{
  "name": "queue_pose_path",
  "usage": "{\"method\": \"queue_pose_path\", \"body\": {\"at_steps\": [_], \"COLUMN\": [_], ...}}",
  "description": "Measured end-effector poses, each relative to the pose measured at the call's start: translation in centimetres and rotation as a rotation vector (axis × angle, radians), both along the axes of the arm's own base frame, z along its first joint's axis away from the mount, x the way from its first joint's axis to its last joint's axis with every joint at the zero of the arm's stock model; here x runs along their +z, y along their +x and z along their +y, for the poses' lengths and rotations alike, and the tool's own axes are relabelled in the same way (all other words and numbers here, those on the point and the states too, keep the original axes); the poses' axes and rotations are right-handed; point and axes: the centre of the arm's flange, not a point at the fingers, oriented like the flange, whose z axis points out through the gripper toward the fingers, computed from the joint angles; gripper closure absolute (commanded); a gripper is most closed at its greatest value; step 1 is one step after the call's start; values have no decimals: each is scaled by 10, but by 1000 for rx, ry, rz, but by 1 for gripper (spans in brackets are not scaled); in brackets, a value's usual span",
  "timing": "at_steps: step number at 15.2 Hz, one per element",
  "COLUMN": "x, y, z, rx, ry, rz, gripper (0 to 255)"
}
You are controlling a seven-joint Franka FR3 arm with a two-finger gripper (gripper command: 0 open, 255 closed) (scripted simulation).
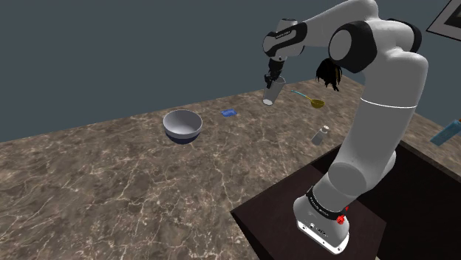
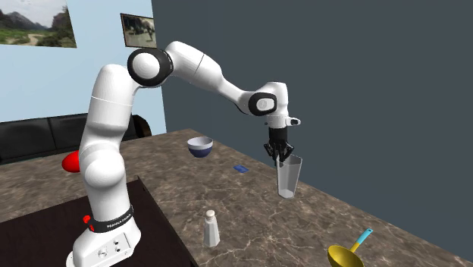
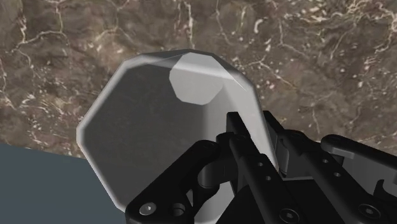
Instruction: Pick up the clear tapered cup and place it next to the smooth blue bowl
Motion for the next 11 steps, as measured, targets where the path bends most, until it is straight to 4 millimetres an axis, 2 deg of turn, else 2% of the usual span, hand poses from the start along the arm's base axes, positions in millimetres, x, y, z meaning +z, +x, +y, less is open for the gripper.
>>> {"method": "queue_pose_path", "body": {"at_steps": [4, 11], "x": [3, 36], "y": [0, 0], "z": [0, 0], "rx": [0, 0], "ry": [0, 0], "rz": [0, 0], "gripper": [255, 255]}}
